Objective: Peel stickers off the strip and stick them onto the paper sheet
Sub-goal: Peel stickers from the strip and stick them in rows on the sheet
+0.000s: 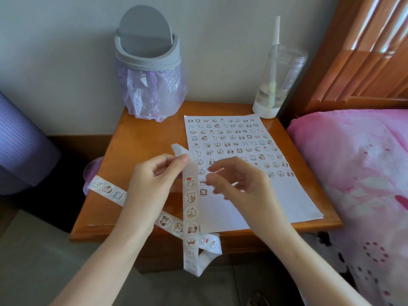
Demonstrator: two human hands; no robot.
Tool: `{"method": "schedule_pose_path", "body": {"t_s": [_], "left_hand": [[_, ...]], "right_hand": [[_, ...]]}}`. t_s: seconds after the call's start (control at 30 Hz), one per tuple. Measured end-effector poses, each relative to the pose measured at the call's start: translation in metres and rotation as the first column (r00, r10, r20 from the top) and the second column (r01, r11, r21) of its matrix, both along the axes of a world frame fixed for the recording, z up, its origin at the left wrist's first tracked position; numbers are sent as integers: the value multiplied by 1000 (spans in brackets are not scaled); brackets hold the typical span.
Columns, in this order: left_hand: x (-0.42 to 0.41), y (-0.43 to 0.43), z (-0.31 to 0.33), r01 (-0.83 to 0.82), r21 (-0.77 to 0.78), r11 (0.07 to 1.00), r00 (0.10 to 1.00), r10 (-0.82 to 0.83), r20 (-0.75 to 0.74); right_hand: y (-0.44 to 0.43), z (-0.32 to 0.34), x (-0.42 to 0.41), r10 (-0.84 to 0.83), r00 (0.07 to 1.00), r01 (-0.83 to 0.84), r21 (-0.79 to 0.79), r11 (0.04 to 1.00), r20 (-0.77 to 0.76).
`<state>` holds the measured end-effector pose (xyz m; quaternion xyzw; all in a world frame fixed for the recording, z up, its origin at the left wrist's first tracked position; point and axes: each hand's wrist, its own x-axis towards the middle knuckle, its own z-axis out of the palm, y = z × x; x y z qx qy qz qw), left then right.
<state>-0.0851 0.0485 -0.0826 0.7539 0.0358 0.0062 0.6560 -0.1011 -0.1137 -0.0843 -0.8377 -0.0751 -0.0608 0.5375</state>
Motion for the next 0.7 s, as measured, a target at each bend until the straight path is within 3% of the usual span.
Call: {"method": "schedule_pose_path", "body": {"t_s": [0.27,0.4,0.7], "left_hand": [[-4,-7,4,0,-11,1000,999,0,48],[-6,-8,7,18,-88,996,1000,-20,-23],[-7,-7,8,60,-92,994,996,-66,-61]], "right_hand": [[14,2,-4,14,1000,-16,116,993,20],[13,1,-5,-22,1000,20,145,989,16],[10,0,-5,-42,996,36,69,997,80]]}}
